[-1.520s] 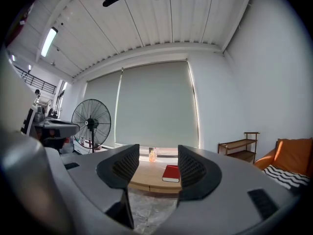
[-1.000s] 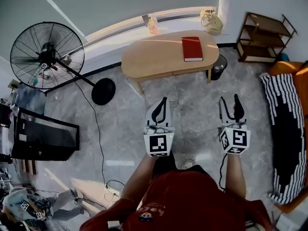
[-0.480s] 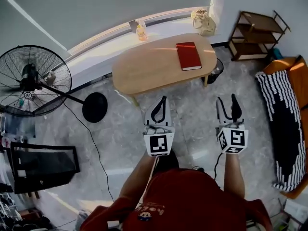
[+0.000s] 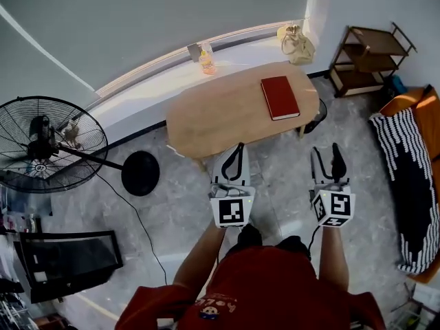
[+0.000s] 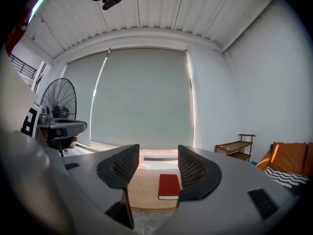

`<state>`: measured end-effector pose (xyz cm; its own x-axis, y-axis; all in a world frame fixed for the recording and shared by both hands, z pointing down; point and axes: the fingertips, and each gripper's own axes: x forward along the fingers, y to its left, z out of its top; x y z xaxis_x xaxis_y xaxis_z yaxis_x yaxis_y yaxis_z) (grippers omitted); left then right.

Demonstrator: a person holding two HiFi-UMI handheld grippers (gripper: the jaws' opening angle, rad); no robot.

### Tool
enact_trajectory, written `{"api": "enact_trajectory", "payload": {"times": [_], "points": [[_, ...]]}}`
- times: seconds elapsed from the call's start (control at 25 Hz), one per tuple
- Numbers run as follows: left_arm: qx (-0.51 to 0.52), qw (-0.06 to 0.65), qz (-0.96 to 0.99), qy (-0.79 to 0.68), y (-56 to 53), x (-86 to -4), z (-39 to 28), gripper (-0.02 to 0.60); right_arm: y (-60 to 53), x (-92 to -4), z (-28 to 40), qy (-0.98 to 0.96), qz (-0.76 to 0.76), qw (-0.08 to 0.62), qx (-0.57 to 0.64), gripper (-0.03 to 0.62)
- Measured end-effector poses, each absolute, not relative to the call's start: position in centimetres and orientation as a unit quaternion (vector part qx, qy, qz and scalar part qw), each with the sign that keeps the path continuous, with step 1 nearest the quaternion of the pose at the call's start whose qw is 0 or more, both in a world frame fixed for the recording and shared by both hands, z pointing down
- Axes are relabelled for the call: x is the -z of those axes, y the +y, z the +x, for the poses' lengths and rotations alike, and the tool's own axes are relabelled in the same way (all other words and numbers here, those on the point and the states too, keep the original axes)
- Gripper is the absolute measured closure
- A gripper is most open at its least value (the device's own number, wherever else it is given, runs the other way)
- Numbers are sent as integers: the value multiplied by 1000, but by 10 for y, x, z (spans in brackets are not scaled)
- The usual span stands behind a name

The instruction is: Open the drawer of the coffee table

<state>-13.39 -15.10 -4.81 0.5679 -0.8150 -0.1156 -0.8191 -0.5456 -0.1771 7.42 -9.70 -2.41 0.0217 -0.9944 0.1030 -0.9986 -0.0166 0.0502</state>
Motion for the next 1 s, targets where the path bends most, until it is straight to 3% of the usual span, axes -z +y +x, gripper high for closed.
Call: {"api": "enact_trajectory", "payload": {"times": [0.24, 1.0], "points": [[-9, 89, -879, 468, -173, 38, -139, 575, -123, 17, 72, -704, 708, 53, -20, 364], [-4, 74, -864, 498, -198, 39, -57, 575, -162, 12, 162, -723, 689, 43, -33, 364]]}}
